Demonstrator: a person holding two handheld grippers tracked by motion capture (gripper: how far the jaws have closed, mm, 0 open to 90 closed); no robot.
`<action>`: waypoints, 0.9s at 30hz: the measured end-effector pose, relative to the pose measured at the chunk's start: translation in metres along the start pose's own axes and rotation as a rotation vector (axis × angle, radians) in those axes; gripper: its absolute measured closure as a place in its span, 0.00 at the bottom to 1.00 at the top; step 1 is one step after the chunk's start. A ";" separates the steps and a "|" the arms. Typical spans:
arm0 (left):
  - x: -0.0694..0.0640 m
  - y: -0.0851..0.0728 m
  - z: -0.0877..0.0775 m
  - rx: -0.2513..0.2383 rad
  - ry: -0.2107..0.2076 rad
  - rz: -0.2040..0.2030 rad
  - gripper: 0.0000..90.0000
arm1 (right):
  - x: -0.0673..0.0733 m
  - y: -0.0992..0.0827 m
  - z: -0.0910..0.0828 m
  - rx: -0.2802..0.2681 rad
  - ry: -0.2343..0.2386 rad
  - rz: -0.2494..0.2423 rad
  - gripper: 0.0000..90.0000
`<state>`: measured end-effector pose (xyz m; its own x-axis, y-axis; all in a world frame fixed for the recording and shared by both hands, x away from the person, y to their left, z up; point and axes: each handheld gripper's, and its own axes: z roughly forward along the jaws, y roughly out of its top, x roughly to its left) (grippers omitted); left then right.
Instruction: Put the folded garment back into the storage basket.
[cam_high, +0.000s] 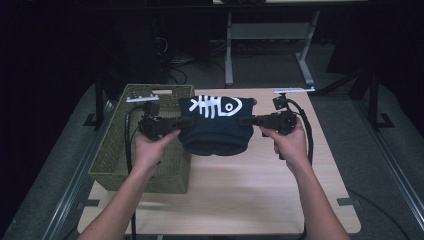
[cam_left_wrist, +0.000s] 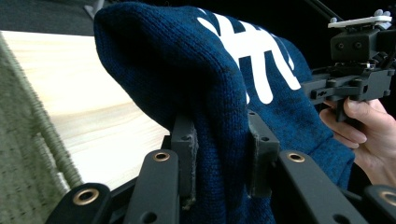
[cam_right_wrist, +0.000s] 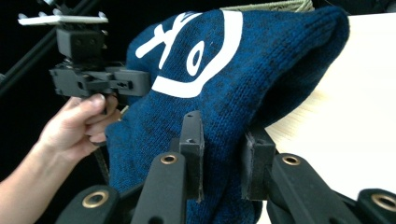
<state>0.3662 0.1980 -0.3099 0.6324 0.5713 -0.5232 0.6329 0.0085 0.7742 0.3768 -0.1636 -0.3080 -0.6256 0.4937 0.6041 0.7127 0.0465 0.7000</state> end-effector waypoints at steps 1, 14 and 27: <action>0.000 0.000 0.000 0.000 0.000 0.000 0.78 | 0.001 0.001 0.002 0.003 -0.001 0.001 0.82; 0.016 -0.002 -0.023 -0.013 0.003 -0.036 0.78 | 0.009 0.007 0.027 0.022 0.017 -0.013 0.82; 0.027 0.000 -0.048 -0.038 0.035 -0.045 0.78 | 0.022 0.014 0.051 0.026 0.046 -0.024 0.82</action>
<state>0.3619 0.2524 -0.3073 0.5870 0.5978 -0.5459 0.6428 0.0657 0.7632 0.3888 -0.1079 -0.3040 -0.6560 0.4518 0.6046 0.7051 0.0811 0.7045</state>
